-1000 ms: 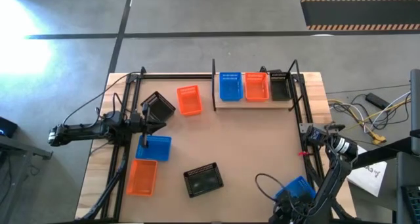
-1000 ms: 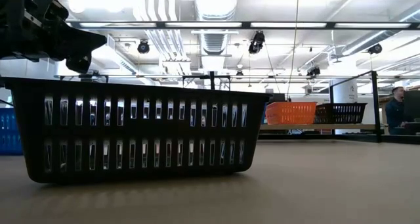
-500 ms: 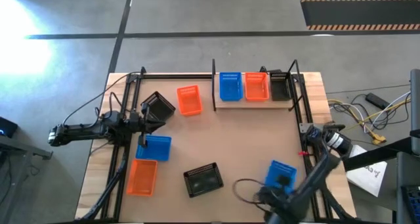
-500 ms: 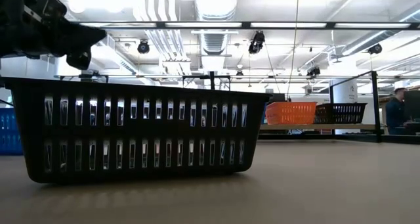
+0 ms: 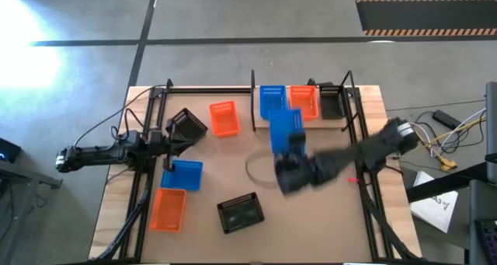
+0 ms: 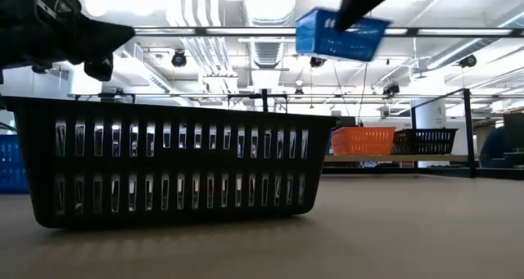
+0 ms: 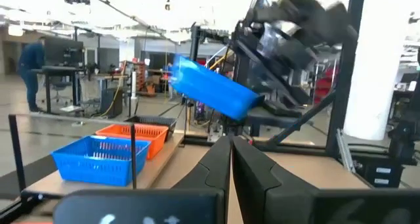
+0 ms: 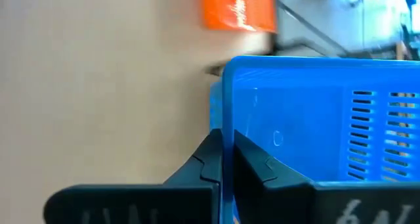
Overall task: Stack baskets on shelf by color
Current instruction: Stack the right blue basket on the other blue basket on the shelf, then stack the top orange basket on the other orange basket on the shelf, then stack the bottom black basket on the other black basket on the shelf
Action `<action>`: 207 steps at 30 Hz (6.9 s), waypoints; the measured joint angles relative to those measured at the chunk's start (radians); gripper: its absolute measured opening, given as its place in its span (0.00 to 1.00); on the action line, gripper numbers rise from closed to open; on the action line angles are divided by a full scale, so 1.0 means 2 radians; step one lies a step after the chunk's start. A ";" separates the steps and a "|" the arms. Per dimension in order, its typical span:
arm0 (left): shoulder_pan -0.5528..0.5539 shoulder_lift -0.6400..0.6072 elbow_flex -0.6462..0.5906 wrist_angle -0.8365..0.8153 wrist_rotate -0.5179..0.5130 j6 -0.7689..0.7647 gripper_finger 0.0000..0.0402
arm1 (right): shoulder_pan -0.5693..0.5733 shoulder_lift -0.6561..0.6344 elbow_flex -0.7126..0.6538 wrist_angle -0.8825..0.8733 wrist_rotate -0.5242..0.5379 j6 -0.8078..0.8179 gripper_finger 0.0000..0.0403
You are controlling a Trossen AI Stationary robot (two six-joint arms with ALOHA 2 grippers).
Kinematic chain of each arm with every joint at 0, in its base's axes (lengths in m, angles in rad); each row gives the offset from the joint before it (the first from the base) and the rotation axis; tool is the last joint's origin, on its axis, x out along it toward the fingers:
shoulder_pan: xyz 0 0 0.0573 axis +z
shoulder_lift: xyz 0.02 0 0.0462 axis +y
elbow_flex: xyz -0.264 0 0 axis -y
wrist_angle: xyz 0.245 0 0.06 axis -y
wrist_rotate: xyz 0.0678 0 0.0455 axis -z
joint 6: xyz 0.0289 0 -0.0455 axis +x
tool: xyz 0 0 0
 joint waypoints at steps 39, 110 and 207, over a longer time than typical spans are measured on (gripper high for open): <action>0.000 0.101 0.000 0.109 -0.011 0.084 0.00 | -0.357 0.041 -0.041 0.214 -0.256 -0.262 0.34; 0.024 0.584 0.519 -0.307 0.119 0.122 0.00 | 0.060 -0.249 -0.681 0.646 -0.027 0.327 0.13; -0.220 0.521 0.143 0.084 -0.304 -0.173 0.33 | 0.093 -0.054 -0.413 0.649 -0.211 -0.278 0.47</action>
